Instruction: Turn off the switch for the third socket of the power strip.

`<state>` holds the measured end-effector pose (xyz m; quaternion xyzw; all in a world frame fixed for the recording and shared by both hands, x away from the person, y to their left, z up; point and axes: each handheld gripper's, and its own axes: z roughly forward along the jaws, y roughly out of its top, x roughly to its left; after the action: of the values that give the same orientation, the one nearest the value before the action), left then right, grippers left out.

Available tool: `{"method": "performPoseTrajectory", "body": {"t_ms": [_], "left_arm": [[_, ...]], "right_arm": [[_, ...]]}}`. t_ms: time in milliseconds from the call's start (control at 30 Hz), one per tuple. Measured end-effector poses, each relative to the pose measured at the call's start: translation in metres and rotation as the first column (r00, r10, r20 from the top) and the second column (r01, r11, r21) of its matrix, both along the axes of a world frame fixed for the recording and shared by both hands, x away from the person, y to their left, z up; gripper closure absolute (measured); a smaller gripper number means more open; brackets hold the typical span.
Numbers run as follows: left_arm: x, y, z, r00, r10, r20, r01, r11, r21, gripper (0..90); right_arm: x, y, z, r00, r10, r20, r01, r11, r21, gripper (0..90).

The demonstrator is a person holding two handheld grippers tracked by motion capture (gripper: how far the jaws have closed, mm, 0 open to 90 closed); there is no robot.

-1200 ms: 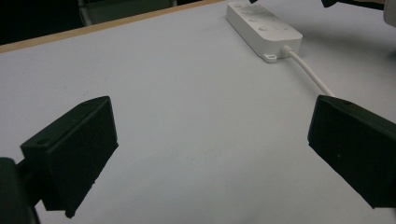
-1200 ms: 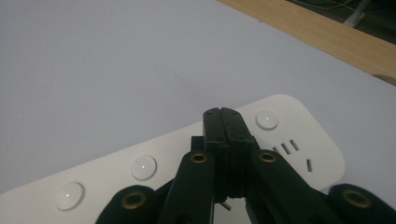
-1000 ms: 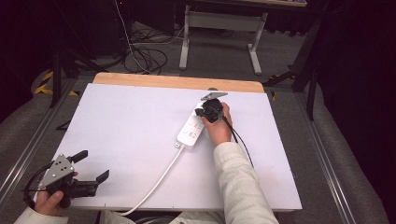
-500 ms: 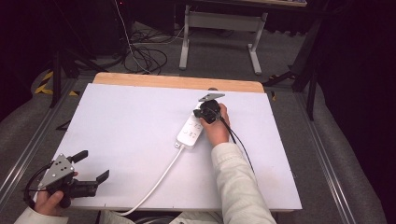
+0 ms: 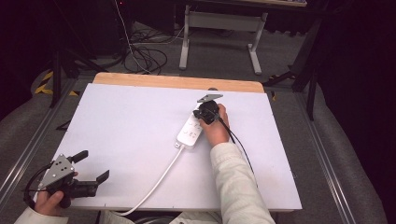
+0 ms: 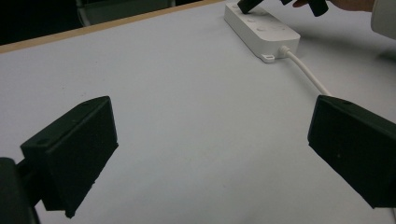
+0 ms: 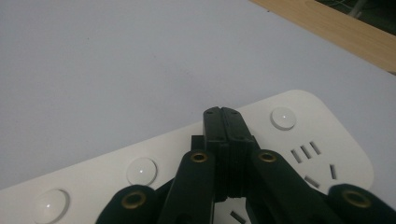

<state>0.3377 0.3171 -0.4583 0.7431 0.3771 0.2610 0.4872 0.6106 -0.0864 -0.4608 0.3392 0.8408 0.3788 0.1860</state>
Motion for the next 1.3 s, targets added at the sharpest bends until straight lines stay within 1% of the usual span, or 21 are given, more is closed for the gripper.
{"method": "performPoseTrajectory", "body": {"t_ms": [167, 200, 267, 333, 400, 467, 500, 600, 633, 867, 1000, 1133, 1167, 1233, 1300], "left_arm": [[-0.0002, -0.0005, -0.0002, 1.0000, 0.002, -0.002, -0.002, 1.0000, -0.004, 2.1], [-0.0001, -0.0003, -0.0001, 1.0000, 0.002, 0.000, -0.002, 1.0000, 0.000, 2.1], [-0.0003, -0.0007, -0.0003, 1.0000, 0.002, -0.004, -0.002, 1.0000, -0.005, 2.1], [-0.0002, -0.0002, 0.0000, 1.0000, 0.002, 0.001, -0.002, 1.0000, 0.001, 2.1], [-0.0002, -0.0004, -0.0002, 1.0000, 0.003, -0.002, -0.003, 1.0000, -0.003, 2.1], [-0.0004, -0.0006, -0.0003, 1.0000, 0.004, -0.005, -0.004, 1.0000, -0.005, 2.1], [-0.0004, -0.0006, -0.0003, 1.0000, 0.003, -0.004, -0.003, 1.0000, -0.004, 2.1], [-0.0004, -0.0007, -0.0002, 1.0000, 0.003, -0.005, -0.003, 1.0000, -0.002, 2.1], [-0.0004, -0.0008, -0.0003, 1.0000, 0.004, -0.004, -0.004, 1.0000, -0.004, 2.1], [-0.0002, -0.0011, -0.0003, 1.0000, 0.006, -0.004, -0.006, 1.0000, 0.000, 2.1], [-0.0001, -0.0010, -0.0002, 1.0000, 0.005, -0.004, -0.005, 1.0000, 0.000, 2.1], [-0.0005, -0.0009, -0.0001, 1.0000, 0.005, -0.003, -0.005, 1.0000, 0.000, 2.1], [-0.0003, -0.0005, 0.0000, 1.0000, 0.004, -0.002, -0.004, 1.0000, 0.003, 2.1], [-0.0002, -0.0005, -0.0001, 1.0000, 0.005, -0.003, -0.005, 1.0000, -0.001, 2.1], [0.0002, -0.0004, -0.0002, 1.0000, 0.004, -0.006, -0.004, 1.0000, -0.003, 2.1]], "right_arm": [[-0.0026, 0.0040, 0.0004, 0.9998, -0.015, 0.016, 0.015, 0.9996, -0.025, 90.0], [-0.0026, 0.0040, 0.0004, 0.9998, -0.015, 0.016, 0.015, 0.9996, -0.025, 90.0], [-0.0032, 0.0052, 0.0008, 0.9997, -0.012, 0.023, 0.013, 0.9991, -0.041, 90.0], [-0.0032, 0.0054, 0.0011, 0.9997, -0.015, 0.020, 0.015, 0.9990, -0.042, 90.0], [-0.0033, 0.0056, 0.0011, 0.9997, -0.017, 0.019, 0.018, 0.9989, -0.043, 90.0], [-0.0031, 0.0062, 0.0019, 0.9997, -0.023, 0.011, 0.024, 0.9987, -0.045, 90.0], [-0.0026, 0.0055, 0.0025, 0.9996, -0.028, -0.004, 0.028, 0.9988, -0.040, 90.0], [-0.0022, 0.0046, 0.0027, 0.9994, -0.031, -0.016, 0.030, 0.9991, -0.030, 90.0], [-0.0026, 0.0054, 0.0030, 0.9995, -0.030, -0.012, 0.029, 0.9987, -0.042, 90.0], [-0.0029, 0.0071, 0.0033, 0.9995, -0.032, -0.008, 0.031, 0.9980, -0.054, 90.0], [-0.0028, 0.0084, 0.0033, 0.9994, -0.034, -0.007, 0.033, 0.9970, -0.070, 90.0], [-0.0028, 0.0084, 0.0032, 0.9994, -0.034, -0.004, 0.033, 0.9969, -0.071, 90.0], [-0.0023, 0.0074, 0.0031, 0.9993, -0.035, -0.013, 0.034, 0.9979, -0.056, 90.0], [-0.0021, 0.0067, 0.0031, 0.9993, -0.034, -0.016, 0.034, 0.9982, -0.050, 90.0], [-0.0030, 0.0061, 0.0063, 0.9997, -0.022, 0.003, 0.023, 0.9983, -0.054, 90.0]]}}
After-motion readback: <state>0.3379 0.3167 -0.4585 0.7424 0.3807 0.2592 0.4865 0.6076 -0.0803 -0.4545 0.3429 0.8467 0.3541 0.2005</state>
